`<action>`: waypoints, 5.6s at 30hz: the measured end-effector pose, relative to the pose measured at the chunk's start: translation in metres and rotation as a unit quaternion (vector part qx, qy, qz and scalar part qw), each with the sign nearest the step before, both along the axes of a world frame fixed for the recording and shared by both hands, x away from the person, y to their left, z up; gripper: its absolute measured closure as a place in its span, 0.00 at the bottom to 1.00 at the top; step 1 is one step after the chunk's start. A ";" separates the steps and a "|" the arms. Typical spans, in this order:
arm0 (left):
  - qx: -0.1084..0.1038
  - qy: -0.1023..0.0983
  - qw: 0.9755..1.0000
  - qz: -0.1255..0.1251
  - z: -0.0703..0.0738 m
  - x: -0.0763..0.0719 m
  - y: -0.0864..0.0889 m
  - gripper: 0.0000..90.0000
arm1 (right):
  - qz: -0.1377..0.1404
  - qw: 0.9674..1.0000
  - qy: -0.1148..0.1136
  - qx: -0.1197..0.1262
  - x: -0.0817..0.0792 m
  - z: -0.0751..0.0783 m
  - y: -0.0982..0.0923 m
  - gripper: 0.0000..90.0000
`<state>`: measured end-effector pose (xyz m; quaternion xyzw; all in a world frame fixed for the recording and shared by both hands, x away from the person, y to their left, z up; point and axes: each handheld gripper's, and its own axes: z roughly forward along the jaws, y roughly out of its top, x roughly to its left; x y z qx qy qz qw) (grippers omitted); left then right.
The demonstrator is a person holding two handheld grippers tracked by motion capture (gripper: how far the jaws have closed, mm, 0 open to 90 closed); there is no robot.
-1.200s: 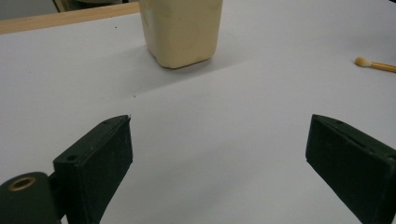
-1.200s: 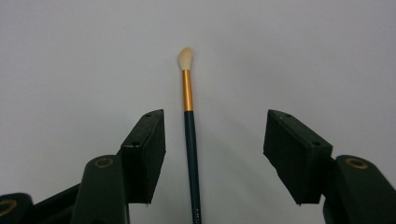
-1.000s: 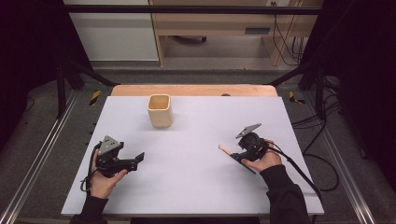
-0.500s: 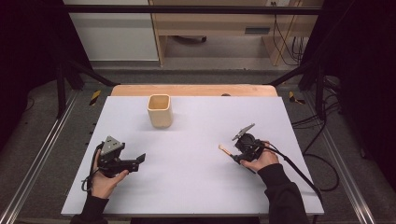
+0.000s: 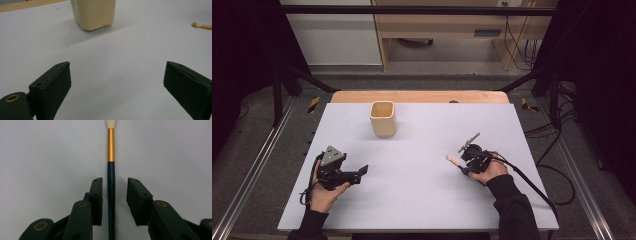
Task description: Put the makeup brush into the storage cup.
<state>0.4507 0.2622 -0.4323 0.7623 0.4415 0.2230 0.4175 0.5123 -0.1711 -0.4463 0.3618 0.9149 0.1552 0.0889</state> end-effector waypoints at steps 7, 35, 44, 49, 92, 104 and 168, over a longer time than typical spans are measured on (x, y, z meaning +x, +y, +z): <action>0.000 0.001 1.000 0.000 0.000 0.000 0.000 0.08 | 0.000 1.000 0.013 -0.004 0.002 -0.003 0.001 0.80; 0.004 0.003 1.000 -0.001 -0.001 0.001 -0.001 0.08 | -0.011 0.998 0.062 -0.013 0.009 -0.001 0.004 0.92; 0.002 0.002 1.000 0.001 -0.001 0.000 -0.001 0.08 | -0.015 0.998 0.057 -0.002 0.005 0.000 0.004 0.93; 0.003 0.002 1.000 -0.001 -0.001 0.000 -0.001 0.08 | -0.010 0.999 0.045 0.015 0.002 0.004 0.003 0.93; -0.054 -0.010 0.999 -0.004 0.003 -0.007 -0.020 0.08 | 0.001 0.958 -0.129 0.257 -0.043 0.031 -0.007 0.92; -0.080 -0.026 0.996 -0.001 0.012 -0.010 -0.030 0.09 | 0.010 0.939 -0.159 0.305 -0.047 0.035 -0.006 0.93; -0.192 -0.052 0.979 -0.051 0.029 -0.001 -0.141 0.11 | 0.028 0.921 -0.185 0.342 -0.059 0.037 0.013 0.93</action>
